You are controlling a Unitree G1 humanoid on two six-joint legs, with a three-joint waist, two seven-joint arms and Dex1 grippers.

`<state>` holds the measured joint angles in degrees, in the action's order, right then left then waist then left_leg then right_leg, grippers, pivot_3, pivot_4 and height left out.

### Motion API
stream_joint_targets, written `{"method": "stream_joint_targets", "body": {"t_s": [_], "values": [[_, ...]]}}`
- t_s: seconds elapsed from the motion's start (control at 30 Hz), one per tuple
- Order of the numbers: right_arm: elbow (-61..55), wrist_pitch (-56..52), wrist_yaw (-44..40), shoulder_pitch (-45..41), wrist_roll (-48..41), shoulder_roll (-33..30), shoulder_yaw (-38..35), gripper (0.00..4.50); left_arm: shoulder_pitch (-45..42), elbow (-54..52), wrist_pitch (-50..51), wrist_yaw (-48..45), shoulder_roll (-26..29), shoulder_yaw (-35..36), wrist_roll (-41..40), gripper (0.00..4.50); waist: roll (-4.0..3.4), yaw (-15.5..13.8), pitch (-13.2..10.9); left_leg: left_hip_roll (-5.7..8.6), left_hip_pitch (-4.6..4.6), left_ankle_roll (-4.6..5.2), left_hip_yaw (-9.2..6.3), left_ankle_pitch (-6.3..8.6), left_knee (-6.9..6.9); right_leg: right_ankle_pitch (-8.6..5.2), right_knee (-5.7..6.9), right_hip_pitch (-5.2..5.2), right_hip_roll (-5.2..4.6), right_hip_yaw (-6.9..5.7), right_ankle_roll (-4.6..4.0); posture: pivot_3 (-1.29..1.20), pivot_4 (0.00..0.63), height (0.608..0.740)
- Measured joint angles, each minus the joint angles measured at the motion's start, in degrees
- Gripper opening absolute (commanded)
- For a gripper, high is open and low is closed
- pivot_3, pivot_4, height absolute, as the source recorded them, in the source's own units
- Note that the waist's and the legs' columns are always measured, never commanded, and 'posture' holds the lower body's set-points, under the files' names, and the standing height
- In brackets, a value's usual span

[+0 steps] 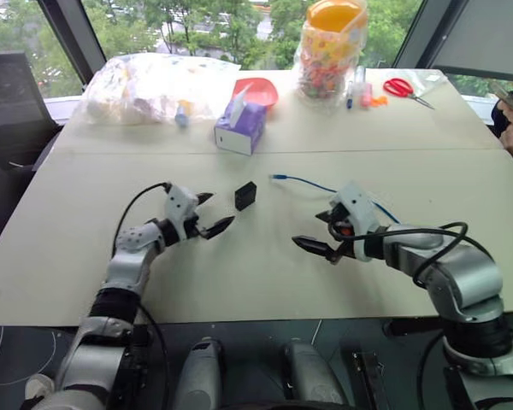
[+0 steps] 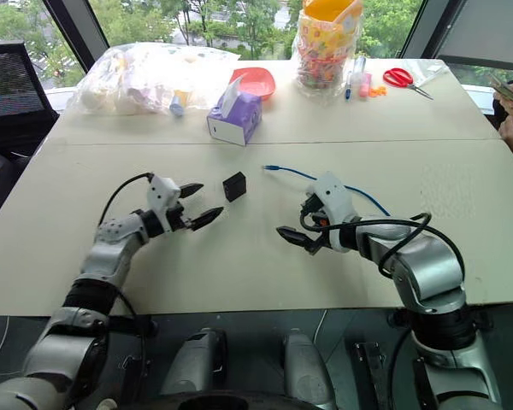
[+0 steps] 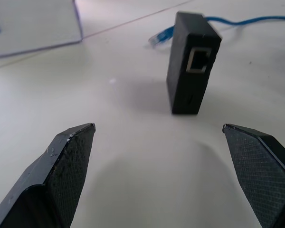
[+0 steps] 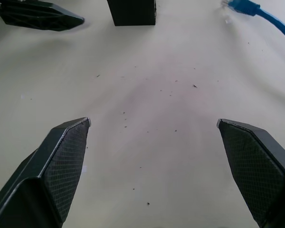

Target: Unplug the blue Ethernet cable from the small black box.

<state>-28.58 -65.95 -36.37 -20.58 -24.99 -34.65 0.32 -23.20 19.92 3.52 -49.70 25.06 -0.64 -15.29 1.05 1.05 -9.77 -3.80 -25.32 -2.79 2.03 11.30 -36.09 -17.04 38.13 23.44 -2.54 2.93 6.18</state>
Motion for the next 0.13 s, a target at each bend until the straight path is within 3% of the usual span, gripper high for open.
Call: {"method": "stream_joint_targets", "body": {"t_s": [0.13], "values": [[-1.3,0.01,-1.58,-0.29,-2.6,-2.37,-1.53,4.5,1.78,-12.36,11.03,-1.26,3.98,2.41,-5.95,4.45,0.03,-0.47,-0.02,0.03,-0.02,0.0,0.01,0.0,-0.1,-0.04,-0.09,-0.09,-0.09,-0.02,-0.07,0.0,0.15,0.735]]}}
